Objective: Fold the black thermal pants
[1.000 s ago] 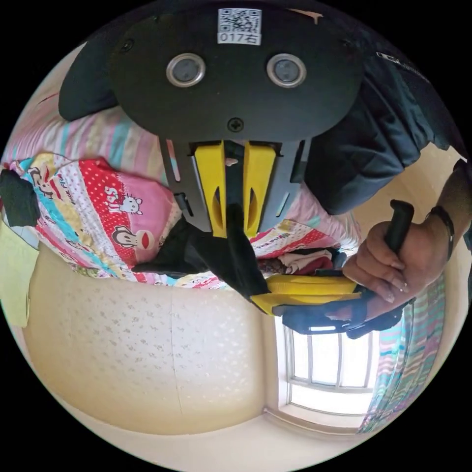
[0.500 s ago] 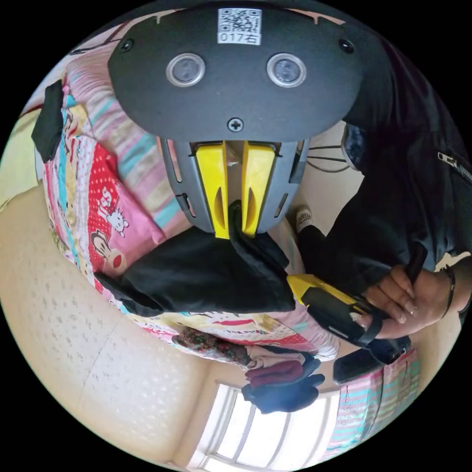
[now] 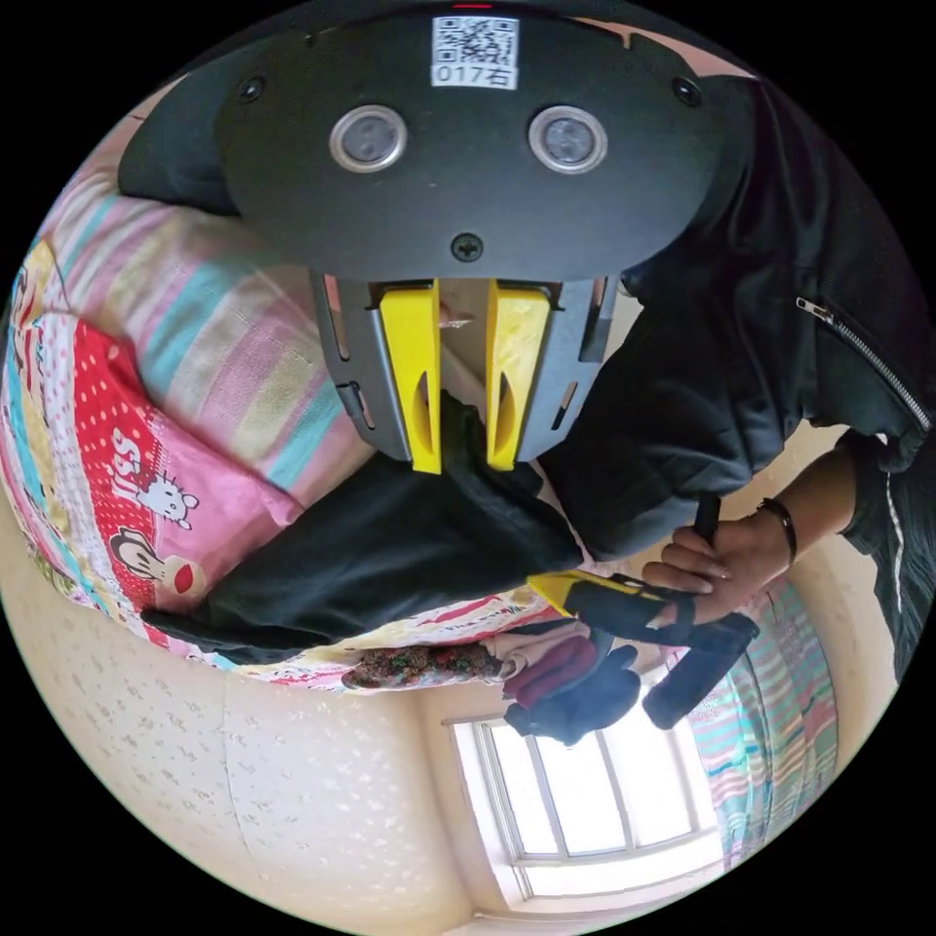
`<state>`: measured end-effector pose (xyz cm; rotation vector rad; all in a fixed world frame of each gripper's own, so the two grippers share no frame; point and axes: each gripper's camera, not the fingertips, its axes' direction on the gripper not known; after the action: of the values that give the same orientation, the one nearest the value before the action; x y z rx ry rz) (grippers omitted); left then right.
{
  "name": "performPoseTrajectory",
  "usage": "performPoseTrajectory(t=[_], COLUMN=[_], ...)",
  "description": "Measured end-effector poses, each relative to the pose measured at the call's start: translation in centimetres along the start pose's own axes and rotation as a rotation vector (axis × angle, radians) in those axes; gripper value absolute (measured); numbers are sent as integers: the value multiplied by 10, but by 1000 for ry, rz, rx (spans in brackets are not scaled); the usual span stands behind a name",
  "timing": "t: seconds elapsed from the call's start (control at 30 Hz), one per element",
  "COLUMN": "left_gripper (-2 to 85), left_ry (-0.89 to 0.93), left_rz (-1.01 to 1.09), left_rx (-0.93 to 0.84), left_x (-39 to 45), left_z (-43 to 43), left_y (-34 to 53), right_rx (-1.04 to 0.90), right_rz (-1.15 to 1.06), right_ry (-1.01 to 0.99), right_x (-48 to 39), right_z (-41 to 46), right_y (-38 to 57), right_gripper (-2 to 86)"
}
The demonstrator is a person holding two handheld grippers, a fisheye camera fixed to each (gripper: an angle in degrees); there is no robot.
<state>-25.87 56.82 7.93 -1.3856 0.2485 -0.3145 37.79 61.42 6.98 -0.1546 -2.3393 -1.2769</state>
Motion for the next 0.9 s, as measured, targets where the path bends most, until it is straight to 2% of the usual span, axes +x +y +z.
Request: performPoseTrajectory(t=[0.03, 0.1, 0.2, 0.33, 0.43, 0.57, 0.63, 0.77, 0.83, 0.9], left_gripper=[75, 51, 45, 43, 43, 50, 59, 75, 76, 75], left_ry=[43, 61, -66, -219, -267, -378, -400, -476, -583, -610], left_rz=[-64, -82, -34, -15, -20, 50, 103, 140, 170, 253], left_rx=[-26, 27, 96, 61, 53, 85, 105, 98, 166, 240], left_x=[-1, 8, 38, 66, 85, 124, 146, 168, 190, 216], left_z=[12, 9, -7, 7, 22, 25, 19, -3, -31, -53], left_y=[-3, 1, 9, 4, -2, 1, 4, 3, -8, -29], right_rx=[-9, -12, -16, 175, 262, 110, 57, -138, -82, -86], right_rz=[-8, -13, -15, 70, 36, -153, -213, -185, -133, -108], right_ry=[1, 13, -10, -288, -258, 0, 41, 41, -1, -53], right_x=[1, 2, 4, 32, 46, 57, 64, 91, 104, 118], right_z=[0, -2, -12, -49, -59, -19, 6, 73, 72, 70], right_y=[1, 3, 7, 1, -26, -75, -87, -89, -80, -79], right_gripper=[80, 81, 81, 46, 20, 8, 6, 3, 3, 2])
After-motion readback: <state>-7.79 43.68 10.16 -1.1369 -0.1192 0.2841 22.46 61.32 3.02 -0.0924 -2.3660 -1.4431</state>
